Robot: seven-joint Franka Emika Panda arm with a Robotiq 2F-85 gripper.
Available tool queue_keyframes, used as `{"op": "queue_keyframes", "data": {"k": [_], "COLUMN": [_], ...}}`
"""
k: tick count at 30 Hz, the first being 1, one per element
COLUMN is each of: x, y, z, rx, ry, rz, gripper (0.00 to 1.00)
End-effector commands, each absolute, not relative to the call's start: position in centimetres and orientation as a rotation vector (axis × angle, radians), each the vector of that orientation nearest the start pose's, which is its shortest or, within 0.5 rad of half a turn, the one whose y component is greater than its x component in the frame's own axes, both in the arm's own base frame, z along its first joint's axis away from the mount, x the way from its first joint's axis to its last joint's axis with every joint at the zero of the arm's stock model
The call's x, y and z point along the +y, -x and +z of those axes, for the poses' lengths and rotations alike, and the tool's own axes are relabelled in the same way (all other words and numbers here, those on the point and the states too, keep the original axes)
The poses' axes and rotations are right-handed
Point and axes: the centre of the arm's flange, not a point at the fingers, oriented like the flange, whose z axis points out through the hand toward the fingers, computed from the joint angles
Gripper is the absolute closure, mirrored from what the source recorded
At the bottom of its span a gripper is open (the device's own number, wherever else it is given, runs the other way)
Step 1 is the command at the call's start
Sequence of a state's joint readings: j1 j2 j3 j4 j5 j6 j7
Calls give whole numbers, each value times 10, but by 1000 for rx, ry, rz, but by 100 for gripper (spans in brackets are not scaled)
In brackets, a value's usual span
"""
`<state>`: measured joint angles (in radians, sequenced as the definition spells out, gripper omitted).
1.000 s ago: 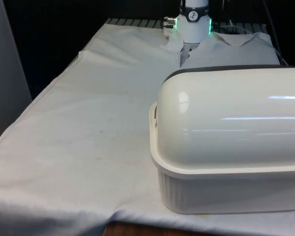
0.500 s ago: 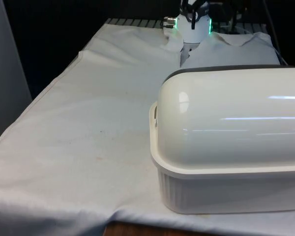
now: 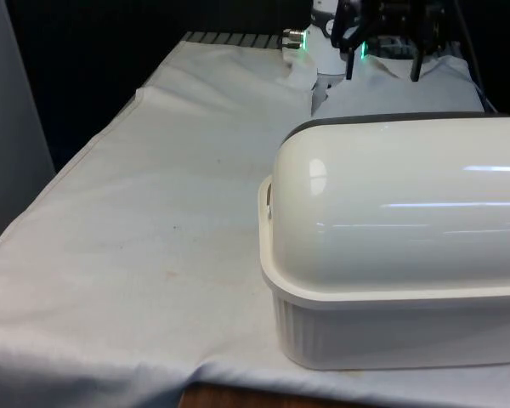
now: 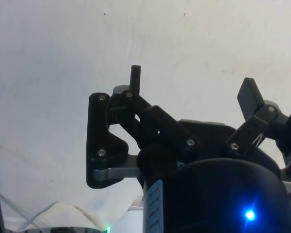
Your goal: Open the lid, then close it.
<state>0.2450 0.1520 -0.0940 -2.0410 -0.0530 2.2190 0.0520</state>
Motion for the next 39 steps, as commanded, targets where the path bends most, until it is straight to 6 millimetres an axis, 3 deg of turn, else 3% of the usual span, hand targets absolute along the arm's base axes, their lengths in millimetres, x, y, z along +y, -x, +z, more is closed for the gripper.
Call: {"op": "queue_keyframes", "data": {"k": [1,30,35,38,39], "x": [91,96,96,96,96], "y": [-574,-584,-584,-584,-584], "z": [367,317,313,312,311], "rx": [-215,-234,-236,-238,-237], "ry": [3196,3178,3175,3175,3174], "rz": [-81,-218,-225,-228,-228], "gripper": [0,0,14,30,40]}}
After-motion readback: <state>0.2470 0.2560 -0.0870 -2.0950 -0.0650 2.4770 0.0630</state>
